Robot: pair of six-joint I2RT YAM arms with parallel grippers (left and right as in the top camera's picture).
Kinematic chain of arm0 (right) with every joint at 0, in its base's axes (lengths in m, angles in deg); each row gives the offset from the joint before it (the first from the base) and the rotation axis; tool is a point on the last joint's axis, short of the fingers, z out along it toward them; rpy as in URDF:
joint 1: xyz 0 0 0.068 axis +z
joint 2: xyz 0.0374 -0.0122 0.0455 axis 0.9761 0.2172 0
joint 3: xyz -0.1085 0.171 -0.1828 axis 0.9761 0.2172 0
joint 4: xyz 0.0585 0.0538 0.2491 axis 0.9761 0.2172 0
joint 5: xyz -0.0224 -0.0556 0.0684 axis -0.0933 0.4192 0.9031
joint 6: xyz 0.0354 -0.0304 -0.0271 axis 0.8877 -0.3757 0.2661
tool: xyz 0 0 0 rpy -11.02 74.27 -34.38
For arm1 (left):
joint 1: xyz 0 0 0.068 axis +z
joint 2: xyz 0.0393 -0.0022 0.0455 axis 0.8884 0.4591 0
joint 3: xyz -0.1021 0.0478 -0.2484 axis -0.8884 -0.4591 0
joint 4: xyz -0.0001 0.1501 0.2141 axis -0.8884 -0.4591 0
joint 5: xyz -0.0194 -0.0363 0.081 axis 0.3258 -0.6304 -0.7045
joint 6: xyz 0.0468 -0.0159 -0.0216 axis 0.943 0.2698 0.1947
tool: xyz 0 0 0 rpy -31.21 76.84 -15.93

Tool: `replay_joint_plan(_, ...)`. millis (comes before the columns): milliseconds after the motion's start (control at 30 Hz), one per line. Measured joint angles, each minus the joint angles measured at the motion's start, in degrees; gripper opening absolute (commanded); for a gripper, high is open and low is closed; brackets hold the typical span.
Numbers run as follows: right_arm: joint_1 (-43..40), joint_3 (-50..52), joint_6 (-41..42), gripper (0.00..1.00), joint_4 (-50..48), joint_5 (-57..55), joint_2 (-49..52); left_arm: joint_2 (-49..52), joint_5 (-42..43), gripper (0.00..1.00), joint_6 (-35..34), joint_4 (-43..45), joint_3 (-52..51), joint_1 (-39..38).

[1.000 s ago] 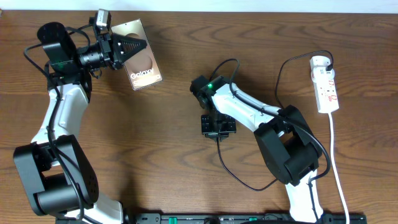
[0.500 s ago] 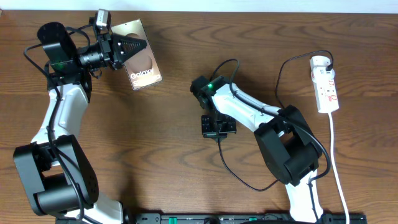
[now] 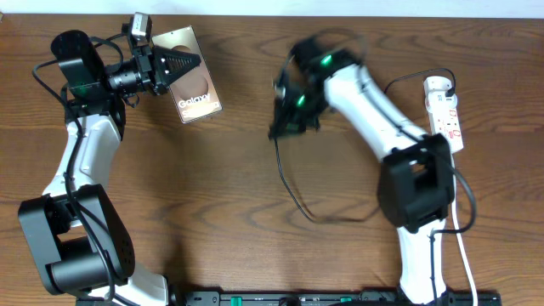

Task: Plug charger to phone and switch on socket
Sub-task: 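Grasp the cable plug with the right gripper and lift it, then carry the plug with the right gripper toward the phone's bottom port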

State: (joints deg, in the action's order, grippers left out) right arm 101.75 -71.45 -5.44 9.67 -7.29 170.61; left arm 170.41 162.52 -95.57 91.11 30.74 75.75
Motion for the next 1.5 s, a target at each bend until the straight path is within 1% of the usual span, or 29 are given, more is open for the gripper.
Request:
replay_joint_plan(133, -5.01, -5.22, -14.58, 0.01, 3.21, 20.37, -0.17, 0.00, 0.00, 0.07, 0.15, 0.00, 0.00, 0.00)
replay_joint_plan(233, -6.91, -5.57, -25.05, 0.01, 6.51, 28.76, -0.22, 0.00, 0.00, 0.08, 0.59, 0.00, 0.00, 0.00)
replay_joint_plan(433, -6.54, -5.35, -45.86, 0.01, 15.21, 36.15, -0.22, 0.00, 0.00, 0.08, 1.88, 0.00, 0.00, 0.00)
replay_joint_plan(500, -5.64, -5.07, -50.75, 0.01, 16.06, 37.16, -0.22, 0.00, 0.00, 0.07, 2.34, 0.02, 0.00, 0.00)
replay_joint_plan(600, -3.45, -4.28, -55.71, 0.01, 15.96, 38.14, -0.22, 0.00, -0.02, 0.07, 2.97, 0.02, 0.00, -0.13)
replay_joint_plan(733, 0.24, -2.60, -59.43, 0.01, 14.80, 38.69, -0.22, 0.00, -0.26, 0.07, 2.99, 0.00, 0.00, -0.90)
replay_joint_plan(900, 3.34, -1.38, -61.11, 0.01, 13.55, 39.65, -0.22, 0.00, -2.34, 0.08, 2.93, 0.00, 0.00, -2.64)
replay_joint_plan(1033, 3.80, -1.27, -61.70, 0.01, 12.90, 41.33, -0.22, 0.00, -4.94, 0.08, 2.69, 0.63, 0.00, -3.56)
replay_joint_plan(1267, 3.67, -1.25, -62.07, 0.01, 12.15, 42.62, -0.22, 0.00, -6.56, 0.08, -0.33, 8.57, -0.09, -3.76)
replay_joint_plan(1500, 3.63, -1.11, -62.10, 0.01, 10.49, 42.91, -0.22, 0.00, -6.73, 0.07, -1.84, 9.62, -0.09, -3.28)
